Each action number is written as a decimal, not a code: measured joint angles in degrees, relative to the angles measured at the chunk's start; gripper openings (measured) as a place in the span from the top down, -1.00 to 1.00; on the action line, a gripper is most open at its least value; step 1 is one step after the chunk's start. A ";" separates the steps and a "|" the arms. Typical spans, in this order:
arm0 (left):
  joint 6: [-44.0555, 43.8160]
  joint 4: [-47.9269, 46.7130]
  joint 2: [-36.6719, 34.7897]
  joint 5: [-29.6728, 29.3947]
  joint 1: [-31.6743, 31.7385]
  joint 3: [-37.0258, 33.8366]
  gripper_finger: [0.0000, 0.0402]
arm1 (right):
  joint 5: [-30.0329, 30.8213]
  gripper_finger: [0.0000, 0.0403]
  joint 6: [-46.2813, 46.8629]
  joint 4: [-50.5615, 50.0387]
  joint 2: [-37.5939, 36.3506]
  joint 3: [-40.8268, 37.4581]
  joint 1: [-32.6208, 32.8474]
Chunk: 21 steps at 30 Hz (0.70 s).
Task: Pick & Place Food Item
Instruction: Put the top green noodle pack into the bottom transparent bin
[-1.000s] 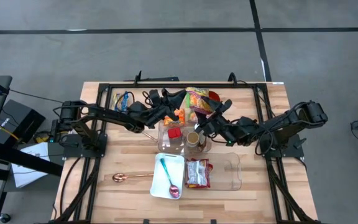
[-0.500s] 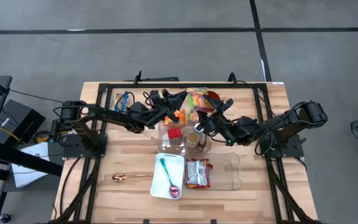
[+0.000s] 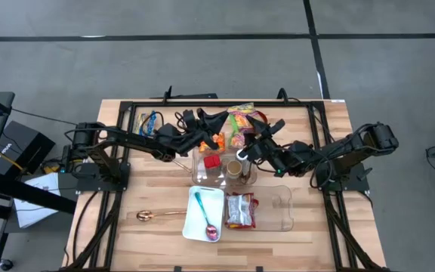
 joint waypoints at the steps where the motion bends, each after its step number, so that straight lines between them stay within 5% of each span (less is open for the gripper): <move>1: 0.48 -0.17 -0.04 -0.13 -0.05 -0.01 1.00 | 0.10 0.34 -0.04 -0.03 0.00 0.00 0.00; 13: 11.59 -8.66 -3.43 0.23 1.48 -0.04 0.79 | 7.22 0.23 -12.28 5.47 -0.72 0.00 3.31; 21: 24.63 -31.21 -14.51 -4.60 1.72 -0.06 0.37 | 14.94 0.34 -18.18 4.64 -1.11 0.00 8.93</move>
